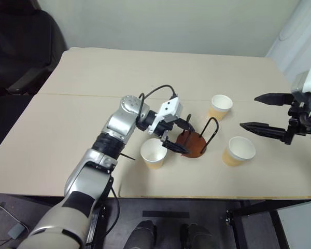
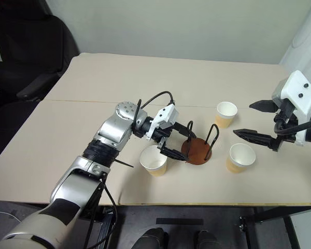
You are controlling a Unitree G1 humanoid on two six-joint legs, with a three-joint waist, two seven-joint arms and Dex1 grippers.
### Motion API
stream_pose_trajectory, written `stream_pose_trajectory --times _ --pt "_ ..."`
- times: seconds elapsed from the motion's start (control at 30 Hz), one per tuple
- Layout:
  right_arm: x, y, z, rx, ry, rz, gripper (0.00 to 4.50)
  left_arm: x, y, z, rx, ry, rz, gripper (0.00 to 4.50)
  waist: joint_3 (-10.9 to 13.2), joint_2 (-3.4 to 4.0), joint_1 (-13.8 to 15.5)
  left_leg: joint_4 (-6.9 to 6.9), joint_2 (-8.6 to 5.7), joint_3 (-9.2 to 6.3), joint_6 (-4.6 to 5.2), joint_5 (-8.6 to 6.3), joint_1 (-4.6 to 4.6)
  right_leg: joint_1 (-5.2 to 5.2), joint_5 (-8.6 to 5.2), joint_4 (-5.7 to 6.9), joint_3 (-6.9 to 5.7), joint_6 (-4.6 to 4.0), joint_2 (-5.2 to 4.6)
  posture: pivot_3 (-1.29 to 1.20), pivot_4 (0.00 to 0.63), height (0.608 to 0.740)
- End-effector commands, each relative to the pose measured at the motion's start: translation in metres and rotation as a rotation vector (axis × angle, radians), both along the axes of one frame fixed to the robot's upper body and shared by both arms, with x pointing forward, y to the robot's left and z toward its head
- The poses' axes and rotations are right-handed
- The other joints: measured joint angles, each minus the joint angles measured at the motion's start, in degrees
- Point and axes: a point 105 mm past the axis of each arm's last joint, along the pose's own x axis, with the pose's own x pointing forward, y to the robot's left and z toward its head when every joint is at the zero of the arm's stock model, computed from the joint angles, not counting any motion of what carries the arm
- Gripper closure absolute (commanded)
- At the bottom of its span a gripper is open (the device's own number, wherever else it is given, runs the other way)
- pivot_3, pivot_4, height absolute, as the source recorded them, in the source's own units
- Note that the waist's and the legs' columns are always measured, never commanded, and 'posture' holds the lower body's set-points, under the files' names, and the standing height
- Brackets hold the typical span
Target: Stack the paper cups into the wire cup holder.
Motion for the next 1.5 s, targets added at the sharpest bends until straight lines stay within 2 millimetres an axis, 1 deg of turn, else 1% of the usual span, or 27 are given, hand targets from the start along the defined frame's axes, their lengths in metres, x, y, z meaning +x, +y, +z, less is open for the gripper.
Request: stream_pose_trajectory --times 0.03,0.23,0.5,0.7,0.87,1.23,1.5 --pt "-0.002 0.002 0.01 -0.007 -0.05 0.011 0.14 -0.007 0.002 0.003 0.021 -0.012 -0.039 0.03 0.0 0.0 0.0 -0.01 0.0 0.0 0.0 0.0 0.0 0.0 0.0 0.0 0.0 0.0 0.0 0.0 0.15 0.74" --pt "-0.002 0.002 0.01 -0.01 -0.044 0.018 0.14 -0.011 0.008 -0.001 0.063 -0.015 -0.056 0.03 0.0 0.01 0.0 0.01 0.0 0.0 0.01 -0.01 0.0 0.01 0.0 -0.01 0.0 0.0 -0.01 0.0 0.15 0.74" --pt "0.0 0.004 0.01 -0.011 -0.041 0.026 0.14 -0.002 0.007 0.005 0.037 -0.059 -0.01 0.03 -0.01 0.01 0.0 0.01 0.0 -0.01 0.02 -0.01 0.01 0.01 0.0 0.0 0.0 0.0 -0.01 0.0 0.15 0.74" --pt "0.0 0.004 0.011 -0.013 -0.038 0.029 0.14 0.002 0.011 0.007 0.042 -0.074 0.007 0.03 -0.01 0.01 0.0 0.01 0.0 -0.01 0.02 -0.01 0.01 0.01 0.0 0.0 0.0 0.0 0.0 0.0 0.15 0.74" --pt "0.0 0.003 0.011 -0.013 -0.033 0.031 0.14 0.007 0.019 0.011 0.057 -0.075 0.029 0.03 -0.01 0.02 -0.01 0.0 0.0 -0.02 0.02 -0.01 0.01 0.01 0.0 0.0 0.0 0.0 -0.01 0.0 0.15 0.74" --pt "0.001 0.003 0.012 -0.017 -0.03 0.038 0.14 0.014 0.041 0.021 0.065 -0.013 0.078 0.03 -0.01 0.01 -0.05 -0.01 0.0 -0.02 0.03 -0.01 0.01 0.01 0.0 -0.01 0.0 0.0 -0.01 0.0 0.15 0.74" --pt "0.004 0.005 0.015 -0.008 -0.042 0.045 0.14 0.03 0.061 0.046 0.0 -0.019 0.184 0.03 -0.01 0.02 -0.06 -0.01 0.0 -0.03 0.04 -0.02 0.01 0.01 0.0 -0.03 -0.01 0.0 -0.01 0.0 0.15 0.74"
